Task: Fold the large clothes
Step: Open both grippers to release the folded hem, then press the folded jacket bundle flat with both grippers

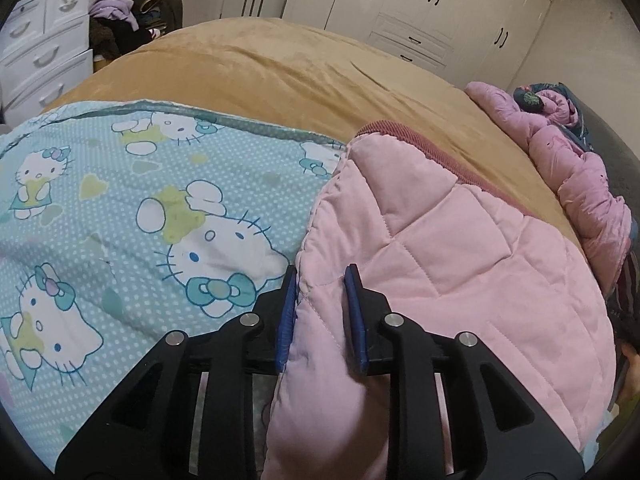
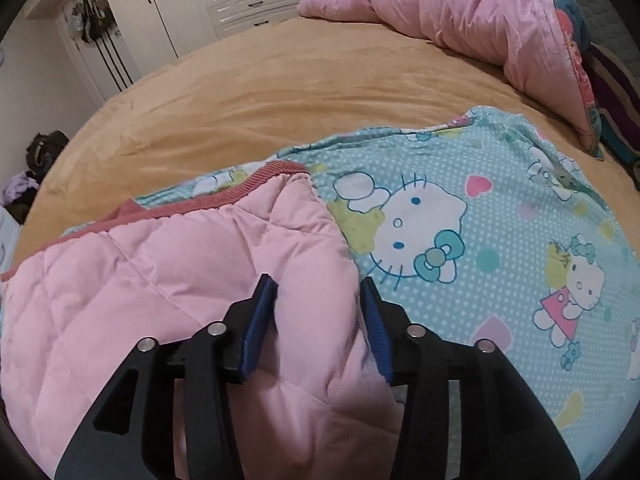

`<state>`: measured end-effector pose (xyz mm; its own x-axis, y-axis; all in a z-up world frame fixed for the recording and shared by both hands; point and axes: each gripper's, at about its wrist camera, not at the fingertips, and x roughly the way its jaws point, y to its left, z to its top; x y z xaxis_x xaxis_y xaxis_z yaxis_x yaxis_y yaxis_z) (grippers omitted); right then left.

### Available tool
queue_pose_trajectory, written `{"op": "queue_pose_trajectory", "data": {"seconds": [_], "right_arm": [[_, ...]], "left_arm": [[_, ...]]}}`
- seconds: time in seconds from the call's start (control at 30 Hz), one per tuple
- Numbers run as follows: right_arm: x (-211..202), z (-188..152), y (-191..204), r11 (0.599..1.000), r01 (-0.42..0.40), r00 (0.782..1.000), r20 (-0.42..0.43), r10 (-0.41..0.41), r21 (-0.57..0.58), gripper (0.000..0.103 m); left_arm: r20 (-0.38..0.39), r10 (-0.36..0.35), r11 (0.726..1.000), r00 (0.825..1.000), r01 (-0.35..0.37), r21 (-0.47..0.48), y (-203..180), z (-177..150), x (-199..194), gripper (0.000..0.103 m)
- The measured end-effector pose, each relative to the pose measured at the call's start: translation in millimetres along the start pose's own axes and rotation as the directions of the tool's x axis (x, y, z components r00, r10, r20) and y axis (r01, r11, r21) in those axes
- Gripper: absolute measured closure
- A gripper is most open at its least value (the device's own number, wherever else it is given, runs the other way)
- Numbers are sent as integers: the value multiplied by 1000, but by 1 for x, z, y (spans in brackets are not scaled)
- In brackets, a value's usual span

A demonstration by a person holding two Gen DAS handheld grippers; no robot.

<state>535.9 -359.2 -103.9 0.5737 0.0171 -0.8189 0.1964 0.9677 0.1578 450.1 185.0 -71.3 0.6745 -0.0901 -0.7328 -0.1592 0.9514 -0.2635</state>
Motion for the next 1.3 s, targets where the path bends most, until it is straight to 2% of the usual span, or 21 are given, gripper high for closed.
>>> {"op": "queue_pose_trajectory", "data": {"seconds": [0.07, 0.1, 0.13, 0.17, 0.23, 0.3, 0.37, 0.43, 0.5, 0.67, 0.83, 0.97, 1.13, 1.2, 1.3], "right_arm": [[-3, 0, 1, 1000, 18, 1000, -5, -18, -4, 53], [-8, 0, -1, 1000, 30, 1000, -5, -30, 10, 48], [-16, 0, -4, 999, 40, 999, 3, -40, 31, 32], [-24, -1, -8, 998, 25, 999, 19, -26, 49, 24], [-47, -4, -15, 995, -56, 997, 59, 51, 86, 24], [-69, -7, -17, 991, -102, 991, 91, 94, 89, 21], [-93, -10, -15, 988, -136, 983, 129, 127, 68, 16], [-122, -14, -10, 982, -182, 968, 182, 172, 42, 8], [-144, -22, -4, 976, -215, 955, 211, 208, 12, 6], [-188, -46, 21, 962, -259, 928, 254, 273, -88, 5], [-211, -90, 60, 955, -206, 920, 292, 263, -212, 5], [-208, -127, 93, 941, -154, 928, 283, 243, -302, 6], [-182, -148, 110, 936, -82, 951, 255, 176, -341, 10], [-167, -153, 108, 941, -62, 961, 235, 147, -331, 10], [-136, -157, 96, 962, -74, 982, 147, 115, -262, 10]], "left_arm": [[-8, 9, 1000, 1000, -9, -4, 1, -1, 1, 80], [-6, 18, 1000, 1000, -18, -14, 2, -1, -1, 72], [-6, 25, 999, 1000, -26, -43, 7, -2, -6, 65], [-3, 18, 997, 1000, -18, -73, 12, -2, -11, 63], [13, 2, 995, 1000, 0, -98, 18, -3, -24, 59], [31, 14, 997, 999, -11, -82, 15, -4, -38, 56], [61, 29, 999, 998, -26, -47, 7, -3, -58, 47], [94, 43, 999, 995, -41, -16, -4, -1, -77, 20], [124, 44, 999, 991, -45, 6, -13, 0, -95, 9], [160, 24, 995, 987, -39, 91, -50, -4, -135, 9], [181, -33, 983, 983, -1, 182, -84, -30, -158, 9], [162, -44, 972, 986, 5, 234, -107, -61, -154, 9], [110, 10, 955, 994, -42, 295, -127, -94, -127, 9], [71, 32, 954, 997, -51, 295, -128, -104, -111, 9], [15, 33, 957, 999, -36, 288, -124, -115, -92, 9]]}}
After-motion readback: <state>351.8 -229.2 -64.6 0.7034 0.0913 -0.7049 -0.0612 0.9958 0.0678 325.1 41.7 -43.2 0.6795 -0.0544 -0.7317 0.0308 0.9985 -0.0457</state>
